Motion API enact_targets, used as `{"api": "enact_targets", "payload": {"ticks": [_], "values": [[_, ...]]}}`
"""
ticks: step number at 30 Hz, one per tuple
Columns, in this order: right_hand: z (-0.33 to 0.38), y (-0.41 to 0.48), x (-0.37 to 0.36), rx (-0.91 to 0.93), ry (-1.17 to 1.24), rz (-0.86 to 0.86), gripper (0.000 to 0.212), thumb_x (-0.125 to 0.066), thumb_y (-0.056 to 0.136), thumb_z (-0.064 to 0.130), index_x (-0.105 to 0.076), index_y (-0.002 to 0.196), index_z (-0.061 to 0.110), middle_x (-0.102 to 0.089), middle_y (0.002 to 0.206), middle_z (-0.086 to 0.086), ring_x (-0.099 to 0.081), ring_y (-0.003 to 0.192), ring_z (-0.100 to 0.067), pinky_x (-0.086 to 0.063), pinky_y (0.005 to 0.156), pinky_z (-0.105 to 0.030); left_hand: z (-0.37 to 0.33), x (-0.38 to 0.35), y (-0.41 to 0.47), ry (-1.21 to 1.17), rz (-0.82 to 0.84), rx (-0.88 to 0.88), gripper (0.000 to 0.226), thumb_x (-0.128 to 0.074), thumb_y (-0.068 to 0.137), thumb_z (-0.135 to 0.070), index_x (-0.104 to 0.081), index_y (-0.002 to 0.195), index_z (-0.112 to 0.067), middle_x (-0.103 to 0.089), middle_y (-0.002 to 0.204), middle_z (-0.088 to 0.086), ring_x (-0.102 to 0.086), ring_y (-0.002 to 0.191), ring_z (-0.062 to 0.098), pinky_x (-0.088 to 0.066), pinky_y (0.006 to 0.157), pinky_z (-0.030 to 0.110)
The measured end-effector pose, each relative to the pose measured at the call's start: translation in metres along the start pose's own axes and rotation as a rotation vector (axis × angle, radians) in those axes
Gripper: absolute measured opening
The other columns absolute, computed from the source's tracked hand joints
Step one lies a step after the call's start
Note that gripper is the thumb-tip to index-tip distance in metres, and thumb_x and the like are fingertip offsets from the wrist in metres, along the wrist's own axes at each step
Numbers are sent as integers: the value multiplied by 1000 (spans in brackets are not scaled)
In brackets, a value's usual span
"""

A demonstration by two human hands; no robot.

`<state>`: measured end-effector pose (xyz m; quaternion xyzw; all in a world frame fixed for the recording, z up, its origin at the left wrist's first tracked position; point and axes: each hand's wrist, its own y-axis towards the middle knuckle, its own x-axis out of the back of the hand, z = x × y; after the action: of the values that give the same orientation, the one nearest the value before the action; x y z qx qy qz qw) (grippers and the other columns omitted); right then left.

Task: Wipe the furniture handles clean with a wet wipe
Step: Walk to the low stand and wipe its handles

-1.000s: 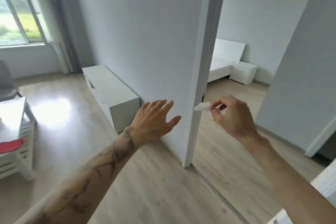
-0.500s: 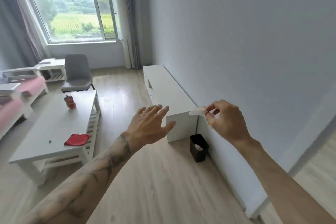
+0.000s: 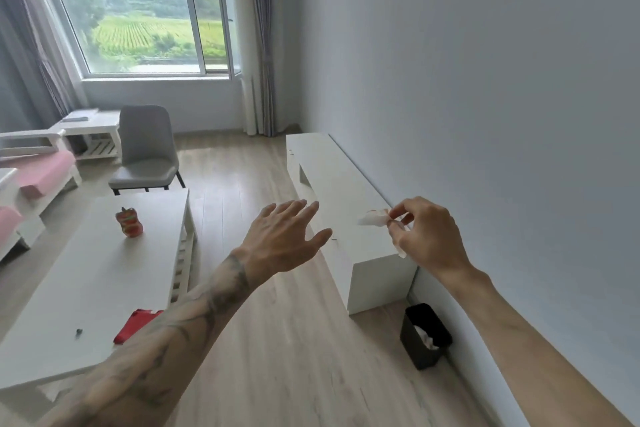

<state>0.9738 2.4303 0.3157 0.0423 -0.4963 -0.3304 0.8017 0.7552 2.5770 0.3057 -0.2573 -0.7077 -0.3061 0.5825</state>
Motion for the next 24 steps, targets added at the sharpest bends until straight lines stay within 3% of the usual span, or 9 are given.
{"api": "enact_targets", "payload": {"ticks": [8,24], "values": [[28,181,-119,-19,-24,33,7,-77,95,25,-77,101,22,-74,99,8,-70,90,-20,-58,80,-40,147,-16,167,52,38,-37,74,-30,108,-69,-22,170,-29,-29,174,-5,-23,161,15,-15,133,39],[9,531,-325,-185,-44,-37,2,-77,95,25,-77,96,23,-73,93,12,-69,84,-18,-53,72,-33,361,-59,562,68,109,-174,74,-31,108,-69,-20,171,-30,-28,174,-4,-25,161,17,-18,131,38]]}}
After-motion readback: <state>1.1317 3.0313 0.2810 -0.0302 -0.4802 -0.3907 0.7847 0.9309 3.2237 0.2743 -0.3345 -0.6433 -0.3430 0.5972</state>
